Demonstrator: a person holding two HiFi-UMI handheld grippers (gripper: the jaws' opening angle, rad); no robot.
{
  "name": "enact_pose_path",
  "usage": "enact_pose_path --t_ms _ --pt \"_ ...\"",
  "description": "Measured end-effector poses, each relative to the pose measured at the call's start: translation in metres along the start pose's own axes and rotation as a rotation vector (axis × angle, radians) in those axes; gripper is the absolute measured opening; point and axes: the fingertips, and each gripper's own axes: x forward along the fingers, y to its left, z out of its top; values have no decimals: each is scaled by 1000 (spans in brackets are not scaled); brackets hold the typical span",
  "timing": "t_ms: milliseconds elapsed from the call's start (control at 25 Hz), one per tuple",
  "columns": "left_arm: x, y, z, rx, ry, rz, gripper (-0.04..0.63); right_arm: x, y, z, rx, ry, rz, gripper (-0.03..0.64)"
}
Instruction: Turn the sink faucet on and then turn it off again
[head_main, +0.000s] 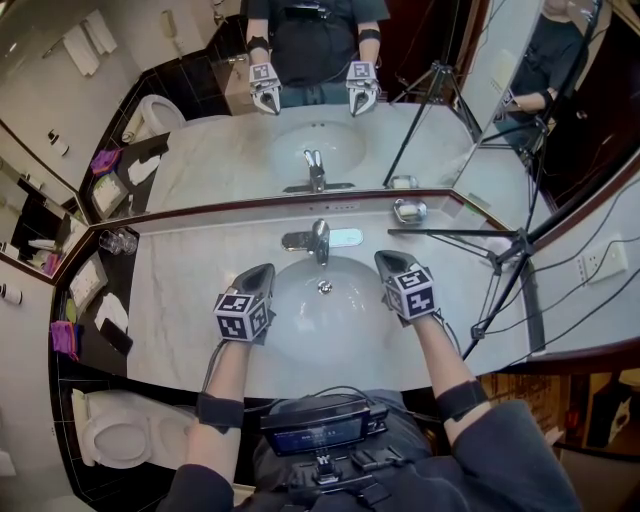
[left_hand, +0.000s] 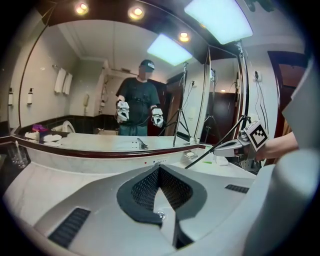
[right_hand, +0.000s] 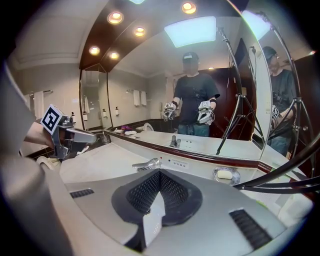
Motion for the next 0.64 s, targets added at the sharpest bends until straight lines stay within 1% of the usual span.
enact_pose_path --t_ms 640 --pt "0 -2 -6 0 11 -7 0 0 -1 1 2 7 4 14"
